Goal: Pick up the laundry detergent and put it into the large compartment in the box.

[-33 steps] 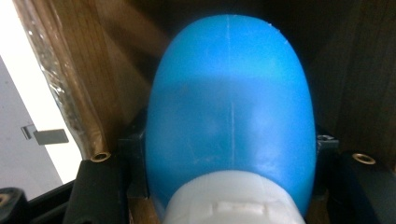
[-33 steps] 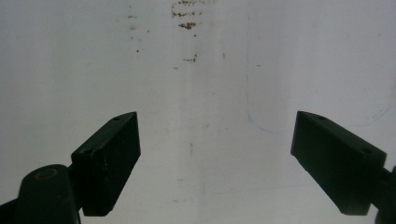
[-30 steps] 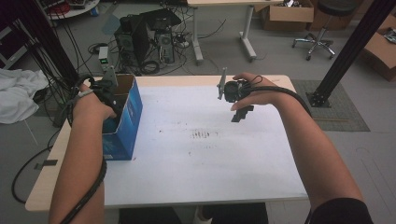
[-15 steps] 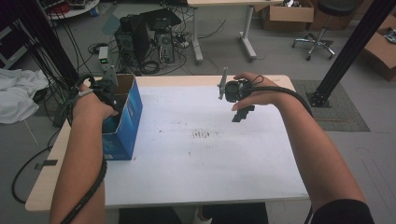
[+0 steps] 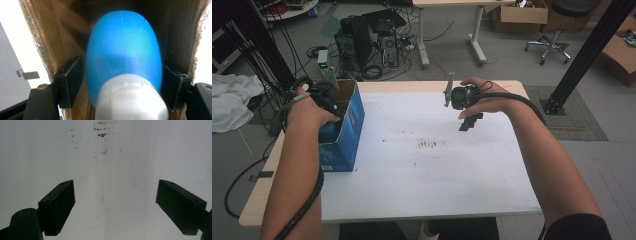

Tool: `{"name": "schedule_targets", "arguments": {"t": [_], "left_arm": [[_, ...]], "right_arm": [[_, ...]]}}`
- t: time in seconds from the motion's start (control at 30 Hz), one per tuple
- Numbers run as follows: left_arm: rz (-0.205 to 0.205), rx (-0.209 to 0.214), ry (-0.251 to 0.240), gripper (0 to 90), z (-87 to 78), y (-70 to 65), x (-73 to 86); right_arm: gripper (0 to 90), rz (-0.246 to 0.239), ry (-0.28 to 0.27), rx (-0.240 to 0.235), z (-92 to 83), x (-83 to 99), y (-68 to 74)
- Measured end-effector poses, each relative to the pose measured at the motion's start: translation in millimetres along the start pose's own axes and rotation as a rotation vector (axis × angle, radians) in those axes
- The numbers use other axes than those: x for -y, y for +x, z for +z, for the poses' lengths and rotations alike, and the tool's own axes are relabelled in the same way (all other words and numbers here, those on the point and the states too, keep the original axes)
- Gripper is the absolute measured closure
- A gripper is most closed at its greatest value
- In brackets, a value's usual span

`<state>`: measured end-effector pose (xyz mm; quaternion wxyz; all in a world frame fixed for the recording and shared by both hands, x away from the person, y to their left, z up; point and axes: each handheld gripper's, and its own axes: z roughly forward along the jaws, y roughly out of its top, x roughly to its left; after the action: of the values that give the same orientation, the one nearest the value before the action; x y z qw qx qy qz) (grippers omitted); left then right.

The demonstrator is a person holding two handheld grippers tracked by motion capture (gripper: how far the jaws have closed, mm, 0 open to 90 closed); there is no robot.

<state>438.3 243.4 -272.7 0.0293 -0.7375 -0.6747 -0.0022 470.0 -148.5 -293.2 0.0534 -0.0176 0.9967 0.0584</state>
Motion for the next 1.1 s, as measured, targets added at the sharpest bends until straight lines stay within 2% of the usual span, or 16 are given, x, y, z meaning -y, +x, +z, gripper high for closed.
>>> {"name": "schedule_targets", "arguments": {"t": [0.47, 0.73, 0.77, 1.1], "left_arm": [[0.002, -0.002, -0.015, 22.1, -24.5, 0.6, 6.2], [0.023, -0.019, -0.041, 17.5, -42.3, -1.4, 9.7], [0.036, -0.025, -0.040, 17.4, -44.6, -1.2, 9.9], [0.070, -0.037, -0.071, 13.5, -66.4, -9.9, 12.1]], "right_arm": [[15.9, -0.001, 0.001, 0.002, -3.2, 1.6, 0.7], [15.9, -0.001, 0.000, 0.007, -5.5, 2.1, 1.4], [15.9, -0.001, 0.002, 0.009, -5.6, 2.1, 1.5], [15.9, -0.002, 0.002, 0.007, -6.0, 0.3, 2.1]]}}
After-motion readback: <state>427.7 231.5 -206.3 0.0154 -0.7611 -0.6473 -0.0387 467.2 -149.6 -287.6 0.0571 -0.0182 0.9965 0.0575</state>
